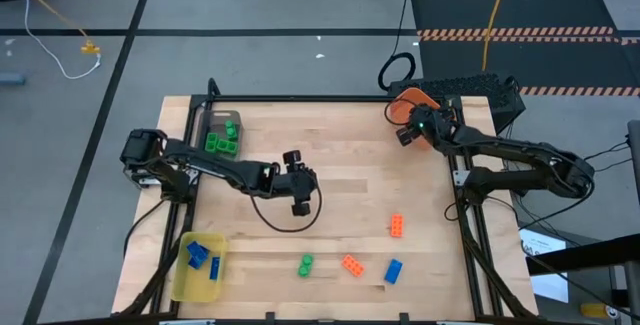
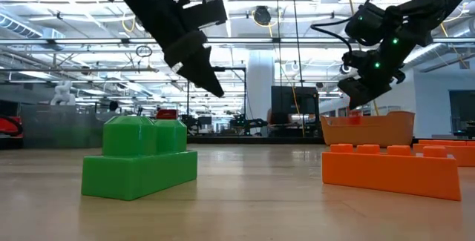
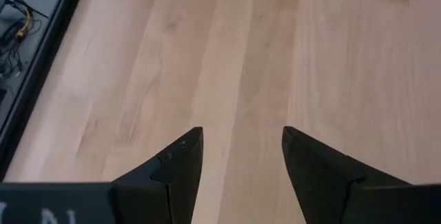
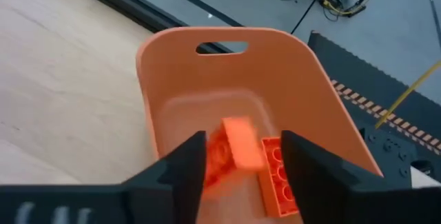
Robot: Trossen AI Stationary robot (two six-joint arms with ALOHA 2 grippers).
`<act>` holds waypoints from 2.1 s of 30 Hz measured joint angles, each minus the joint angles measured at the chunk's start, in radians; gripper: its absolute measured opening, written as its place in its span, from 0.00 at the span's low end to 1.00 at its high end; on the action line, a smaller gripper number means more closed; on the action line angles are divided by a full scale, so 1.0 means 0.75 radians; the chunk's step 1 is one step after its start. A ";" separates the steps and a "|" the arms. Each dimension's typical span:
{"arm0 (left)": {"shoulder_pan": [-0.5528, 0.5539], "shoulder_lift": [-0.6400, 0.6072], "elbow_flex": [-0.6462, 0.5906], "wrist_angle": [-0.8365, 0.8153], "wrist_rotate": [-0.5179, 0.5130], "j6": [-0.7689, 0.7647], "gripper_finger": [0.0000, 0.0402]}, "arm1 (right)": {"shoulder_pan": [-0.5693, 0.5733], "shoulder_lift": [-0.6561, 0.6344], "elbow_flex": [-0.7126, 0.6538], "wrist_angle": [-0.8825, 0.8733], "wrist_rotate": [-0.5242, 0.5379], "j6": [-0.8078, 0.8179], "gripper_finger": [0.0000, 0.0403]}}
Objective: Sort & place blocks by color
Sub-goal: Put the orange game piece into the orange bin
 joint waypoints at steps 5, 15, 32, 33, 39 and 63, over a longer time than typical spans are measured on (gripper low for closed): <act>-0.007 -0.026 -0.001 -0.026 0.003 -0.014 0.50 | 0.001 0.000 0.000 0.002 -0.001 0.023 0.59; -0.007 -0.043 0.000 -0.024 0.032 -0.044 0.50 | 0.029 -0.010 0.001 0.049 -0.647 0.228 0.75; -0.001 -0.047 0.000 -0.020 0.069 -0.085 0.50 | 0.683 -0.009 0.001 -0.091 -1.289 0.831 0.74; -0.001 -0.047 0.000 -0.019 0.069 -0.089 0.50 | 0.712 -0.009 0.001 -0.119 -1.289 0.867 0.74; -0.001 -0.047 0.000 -0.020 0.070 -0.086 0.50 | 0.879 -0.009 0.000 -0.281 -1.288 1.123 0.74; -0.002 -0.046 0.000 -0.026 0.114 -0.052 0.50 | 1.288 0.055 0.000 0.343 -0.661 1.370 0.74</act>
